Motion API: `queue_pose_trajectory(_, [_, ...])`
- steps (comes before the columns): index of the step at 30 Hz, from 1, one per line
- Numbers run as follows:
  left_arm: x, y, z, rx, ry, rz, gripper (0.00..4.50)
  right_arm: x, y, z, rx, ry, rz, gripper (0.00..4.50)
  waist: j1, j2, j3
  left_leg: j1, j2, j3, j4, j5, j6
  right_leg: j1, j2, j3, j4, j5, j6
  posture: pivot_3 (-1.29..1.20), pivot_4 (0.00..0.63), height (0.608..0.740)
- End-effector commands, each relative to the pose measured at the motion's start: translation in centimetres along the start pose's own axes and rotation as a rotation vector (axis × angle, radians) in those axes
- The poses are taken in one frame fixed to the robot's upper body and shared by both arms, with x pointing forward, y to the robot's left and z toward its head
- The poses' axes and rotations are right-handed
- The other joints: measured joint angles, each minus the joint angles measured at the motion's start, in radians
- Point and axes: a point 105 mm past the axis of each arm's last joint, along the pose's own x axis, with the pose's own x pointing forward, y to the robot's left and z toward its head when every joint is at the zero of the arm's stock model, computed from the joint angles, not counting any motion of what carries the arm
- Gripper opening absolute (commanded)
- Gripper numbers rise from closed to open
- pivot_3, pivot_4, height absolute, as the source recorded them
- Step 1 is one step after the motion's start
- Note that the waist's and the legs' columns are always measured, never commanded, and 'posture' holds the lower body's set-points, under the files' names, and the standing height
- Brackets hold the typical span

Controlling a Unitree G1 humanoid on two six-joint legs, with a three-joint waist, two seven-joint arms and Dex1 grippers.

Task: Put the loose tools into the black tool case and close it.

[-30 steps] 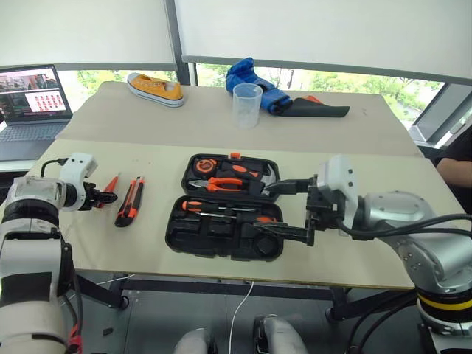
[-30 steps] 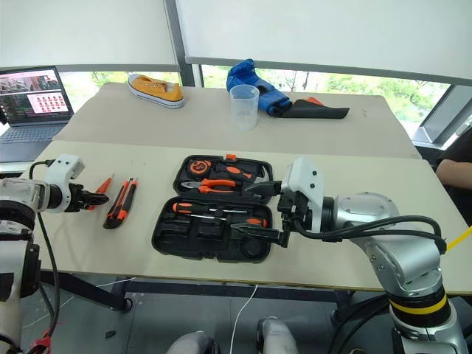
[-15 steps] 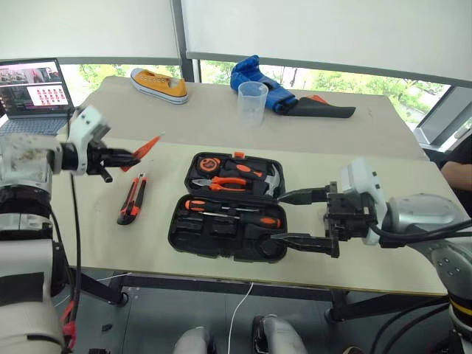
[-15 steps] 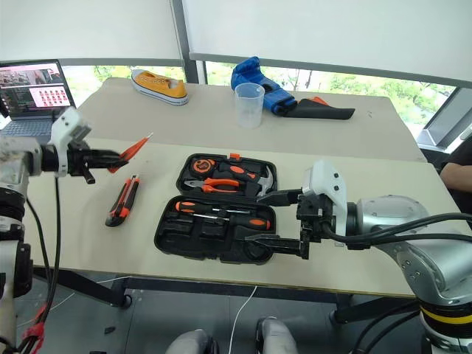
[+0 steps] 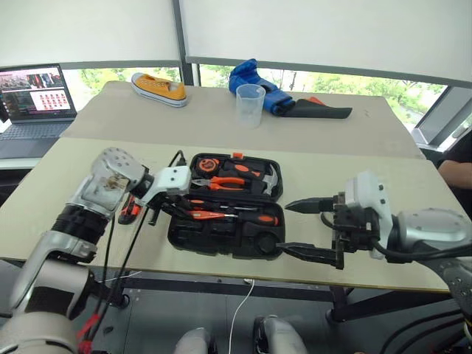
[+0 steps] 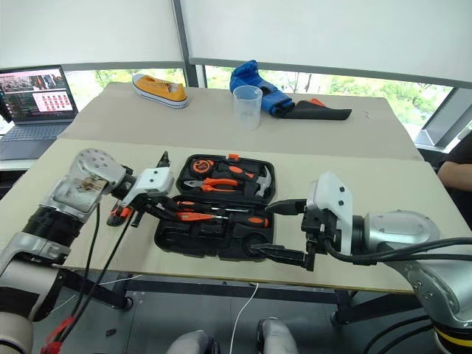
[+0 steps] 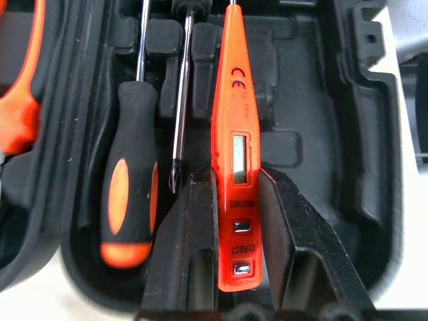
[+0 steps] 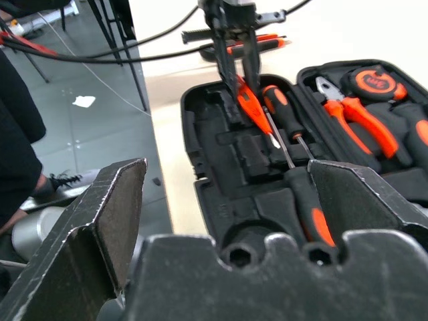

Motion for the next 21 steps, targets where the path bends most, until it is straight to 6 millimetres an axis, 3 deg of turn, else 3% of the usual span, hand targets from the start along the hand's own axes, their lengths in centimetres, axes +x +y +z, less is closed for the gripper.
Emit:
queue_pose_trajectory(1, [-0.3,0.6,0.5,0.032,0.017,0.011,0.41,-0.4,0.2,0.9,-0.039,-0.032,-0.036,4.5,0.002,0.0,0.0,0.0,0.0,0.0,0.0,0.0,0.001,0.0,0.0,0.0,0.0,0.0,0.0,0.0,0.15,0.724])
queue_pose_trajectory(14, [1.4,0.6,0.4,0.043,-0.014,-0.041,0.41,-0.4,0.0,0.9,-0.036,-0.034,-0.075,4.5,0.005,0.0,0.0,-0.004,-0.001,0.0,0.002,-0.004,0.006,0.0,-0.001,-0.001,-0.002,0.002,0.004,0.0,0.15,0.724])
queue_pose_trajectory(16, [1.3,0.7,0.5,0.043,-0.016,-0.043,1.43,-0.4,-0.1,0.9,-0.034,-0.034,-0.08,4.5,0.005,0.0,0.0,-0.004,-0.001,0.0,0.003,-0.004,0.006,0.0,-0.001,-0.001,-0.002,0.002,0.004,0.0,0.15,0.724])
queue_pose_trajectory(17, [1.2,0.6,0.5,0.045,-0.017,-0.045,1.56,-0.5,-0.2,0.9,-0.033,-0.035,-0.082,4.5,0.004,0.0,0.0,-0.004,-0.001,0.0,0.003,-0.004,0.006,0.0,-0.001,-0.001,-0.002,0.002,0.004,0.0,0.15,0.724])
queue_pose_trajectory(21, [0.1,0.4,1.1,0.069,-0.044,-0.041,3.08,-0.5,-0.2,0.9,-0.027,-0.035,-0.083,4.5,0.004,0.0,0.0,-0.003,-0.001,0.0,0.003,-0.004,0.006,0.0,-0.001,0.0,-0.002,0.002,0.004,0.0,0.15,0.724])
